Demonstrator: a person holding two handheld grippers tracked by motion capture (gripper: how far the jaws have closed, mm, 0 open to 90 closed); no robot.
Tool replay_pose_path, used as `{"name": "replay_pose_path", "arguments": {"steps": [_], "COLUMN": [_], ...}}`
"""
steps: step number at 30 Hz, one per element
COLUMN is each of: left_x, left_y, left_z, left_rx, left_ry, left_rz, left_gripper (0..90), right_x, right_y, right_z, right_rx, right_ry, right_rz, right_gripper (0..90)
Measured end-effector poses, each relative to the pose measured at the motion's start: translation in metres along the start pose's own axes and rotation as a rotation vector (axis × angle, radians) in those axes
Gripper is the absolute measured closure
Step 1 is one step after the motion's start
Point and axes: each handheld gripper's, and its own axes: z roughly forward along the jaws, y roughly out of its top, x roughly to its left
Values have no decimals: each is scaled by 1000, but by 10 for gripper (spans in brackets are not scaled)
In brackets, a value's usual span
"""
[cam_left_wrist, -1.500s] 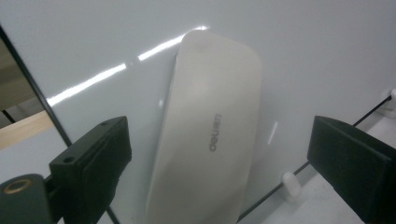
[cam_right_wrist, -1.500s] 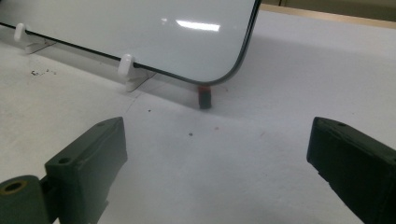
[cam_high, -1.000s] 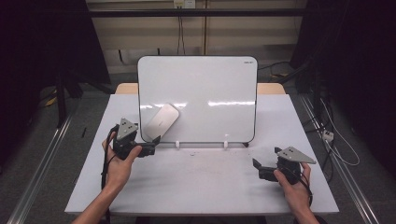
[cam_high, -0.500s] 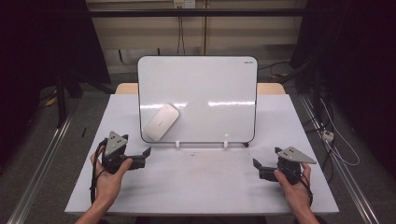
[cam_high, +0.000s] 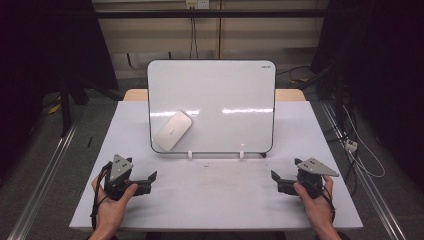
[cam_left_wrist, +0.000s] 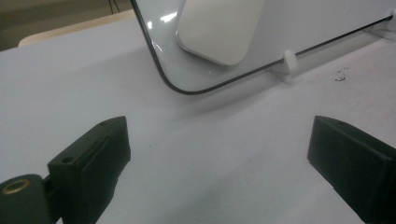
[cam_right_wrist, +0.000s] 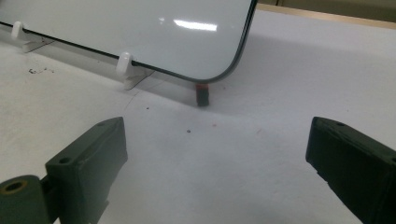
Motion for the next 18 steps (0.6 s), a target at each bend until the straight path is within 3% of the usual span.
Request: {"name": "replay_pose_path", "arguments": {"steps": [2,10,18], "left_x": [2,3,3], "left_y": [-2,-10,-12], "left_z": [-2,-10,-5], "left_rx": [4,-37,-20], "left_ry": [14,36,44], "left_rz": [20,11,18], "left_gripper": [58,52,52], "right_x": [-1,-1,-2], "right_y": [-1,-1,-2], "right_z": [0,-2,-2], "right_rx": [2,-2,2], "right_ry": [-2,-12,-13], "right_rz": [3,7,9], "right_gripper": [53,53,53]}}
